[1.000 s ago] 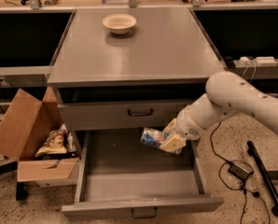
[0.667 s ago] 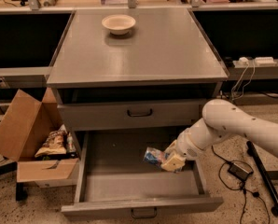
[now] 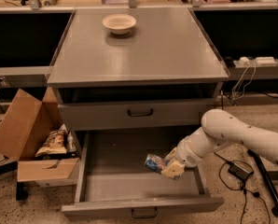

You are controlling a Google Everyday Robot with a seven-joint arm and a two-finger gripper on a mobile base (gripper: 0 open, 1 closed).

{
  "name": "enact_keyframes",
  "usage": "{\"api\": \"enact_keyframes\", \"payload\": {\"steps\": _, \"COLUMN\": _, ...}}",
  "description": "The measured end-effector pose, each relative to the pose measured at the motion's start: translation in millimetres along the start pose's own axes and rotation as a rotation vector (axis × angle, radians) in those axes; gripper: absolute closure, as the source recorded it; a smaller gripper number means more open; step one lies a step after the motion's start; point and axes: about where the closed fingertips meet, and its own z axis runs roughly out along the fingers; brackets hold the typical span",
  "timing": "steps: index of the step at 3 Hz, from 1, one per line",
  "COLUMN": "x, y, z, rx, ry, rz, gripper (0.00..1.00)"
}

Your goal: Place redbull can into middle drawer

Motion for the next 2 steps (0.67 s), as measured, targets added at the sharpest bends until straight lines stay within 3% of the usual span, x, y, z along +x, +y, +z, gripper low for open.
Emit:
{"api": "enact_keyframes", "payload": {"steps": 1, "x": 20, "y": -11, "z": 24, "rx": 0.024, "ry": 0.037, "rz": 0.063, "gripper": 1.0}}
{"api": "enact_keyframes", "payload": {"steps": 2, "x": 52, "y": -33, "z": 67, "rx": 0.05, "ry": 0.097, "rz": 0.156, "gripper": 1.0}}
